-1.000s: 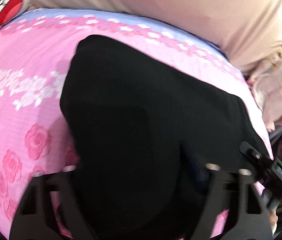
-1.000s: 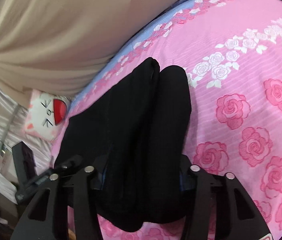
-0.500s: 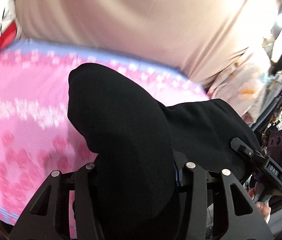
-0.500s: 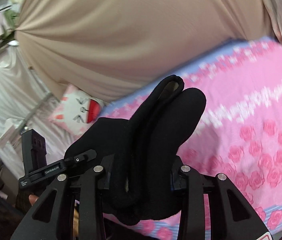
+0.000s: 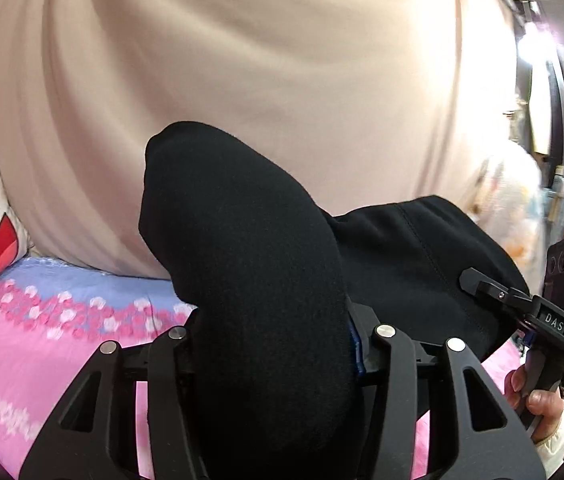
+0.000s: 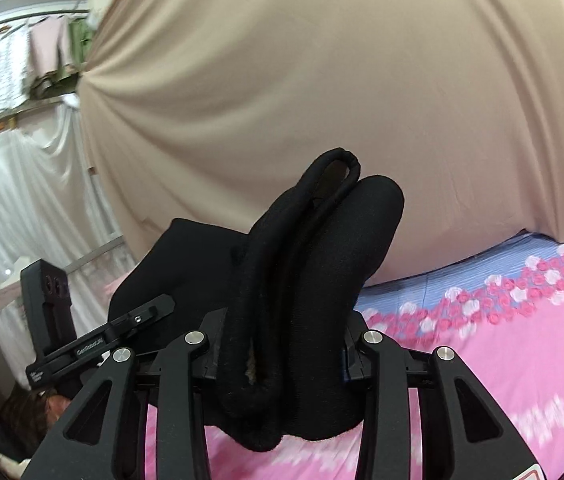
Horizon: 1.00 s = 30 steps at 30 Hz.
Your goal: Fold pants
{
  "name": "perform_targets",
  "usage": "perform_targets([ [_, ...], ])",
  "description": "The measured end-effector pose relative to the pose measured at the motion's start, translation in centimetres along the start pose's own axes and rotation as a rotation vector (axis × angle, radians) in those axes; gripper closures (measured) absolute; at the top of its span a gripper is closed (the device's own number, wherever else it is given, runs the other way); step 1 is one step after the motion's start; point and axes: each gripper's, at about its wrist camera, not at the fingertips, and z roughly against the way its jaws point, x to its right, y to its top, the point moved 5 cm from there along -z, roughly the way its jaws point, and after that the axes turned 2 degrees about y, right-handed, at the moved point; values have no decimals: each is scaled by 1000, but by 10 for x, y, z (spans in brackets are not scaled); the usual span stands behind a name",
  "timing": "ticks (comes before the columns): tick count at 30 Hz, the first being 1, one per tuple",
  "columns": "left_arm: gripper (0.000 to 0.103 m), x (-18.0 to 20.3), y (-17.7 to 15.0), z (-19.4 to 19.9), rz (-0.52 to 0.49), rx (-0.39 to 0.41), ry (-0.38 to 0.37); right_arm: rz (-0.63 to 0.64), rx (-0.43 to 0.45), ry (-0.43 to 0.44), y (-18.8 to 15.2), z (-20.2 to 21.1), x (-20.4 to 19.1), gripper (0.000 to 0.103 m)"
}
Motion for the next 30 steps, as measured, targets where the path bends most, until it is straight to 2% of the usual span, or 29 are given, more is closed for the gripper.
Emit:
perform_targets([
  [2,56,-12,-3,-41,4,-11,10,-24,-19,-14,-5,-40,36,67],
  [5,53,-42,-31,-116,46,-69,33,-97,-85,-49,-33,-97,92,63],
  [6,50,-56,-50,-151,63,-127,52,-142,-127,-70,-45,-116,111,59],
  [7,47,-66,-68,-174,67,-181,79,-210,-205,-118,-68,-139,140,59],
  [8,46,-82,-95,-206,71,-281,128,-246,-266,-160,-85,-152,158,59],
  [9,46,-92,-113,-222,79,-347,161,-283,-335,-233,-104,-162,177,56],
  [10,39,-106,-133,-236,92,-419,215,-300,-366,-289,-117,-164,190,51],
  [11,34,-118,-144,-238,130,-438,217,-336,-336,-236,-115,-156,192,48],
  [12,33,-129,-144,-225,199,-387,165,-327,-304,-255,-106,-145,190,48],
  [14,30,-145,-134,-202,248,-351,194,-189,-165,-393,-76,-110,177,46],
  [15,31,-152,-123,-184,258,-307,236,-130,-119,-419,-65,-98,166,46],
  [16,31,-153,-111,-168,256,-265,263,-91,-108,-405,-58,-92,153,47],
  [17,31,-153,-100,-158,243,-231,276,-69,-127,-366,-54,-92,136,56],
  [18,31,-145,-86,-147,206,-194,275,-54,-142,-352,-54,-96,125,72],
  [20,28,-126,-76,-142,147,-170,274,-5,-212,-334,-68,-117,103,77],
  [22,7,-106,-73,-153,80,-192,267,39,-312,-356,-93,-145,99,84],
  [24,7,-90,-93,-176,15,-252,334,69,-412,-476,-125,-170,127,99],
  [26,8,-87,-120,-202,-66,-340,420,6,-380,-450,-127,-164,138,103],
  [27,13,-92,-136,-214,-94,-393,463,-23,-384,-442,-121,-159,134,103],
  [28,13,-95,-145,-212,-87,-409,458,-17,-359,-448,-113,-149,125,103],
  [30,14,-94,-142,-197,-55,-375,446,37,-299,-461,-102,-130,105,91],
])
